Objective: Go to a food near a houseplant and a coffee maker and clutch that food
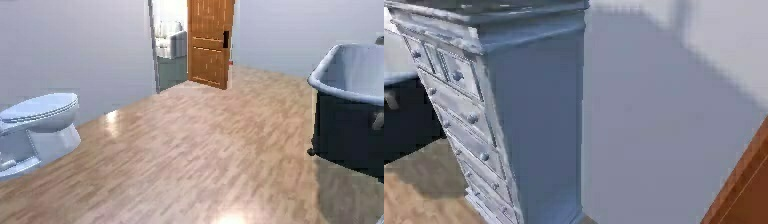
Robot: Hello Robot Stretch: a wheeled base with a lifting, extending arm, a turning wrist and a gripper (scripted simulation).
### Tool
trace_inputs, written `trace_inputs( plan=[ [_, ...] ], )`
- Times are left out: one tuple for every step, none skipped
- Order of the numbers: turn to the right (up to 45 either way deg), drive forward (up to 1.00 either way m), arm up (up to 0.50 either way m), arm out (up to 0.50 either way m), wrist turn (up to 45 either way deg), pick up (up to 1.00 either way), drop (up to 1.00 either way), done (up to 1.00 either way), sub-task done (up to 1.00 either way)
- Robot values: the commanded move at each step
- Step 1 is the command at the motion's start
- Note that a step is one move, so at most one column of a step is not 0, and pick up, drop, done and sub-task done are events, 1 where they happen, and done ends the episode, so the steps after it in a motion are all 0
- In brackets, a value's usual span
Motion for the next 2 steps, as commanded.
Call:
trace_inputs(
  plan=[
    [0.0,1.0,0.0,0.0,0.0,0.0,0.0,0.0,0.0],
    [-3.0,0.0,0.0,0.0,0.0,0.0,0.0,0.0,0.0]
  ],
)
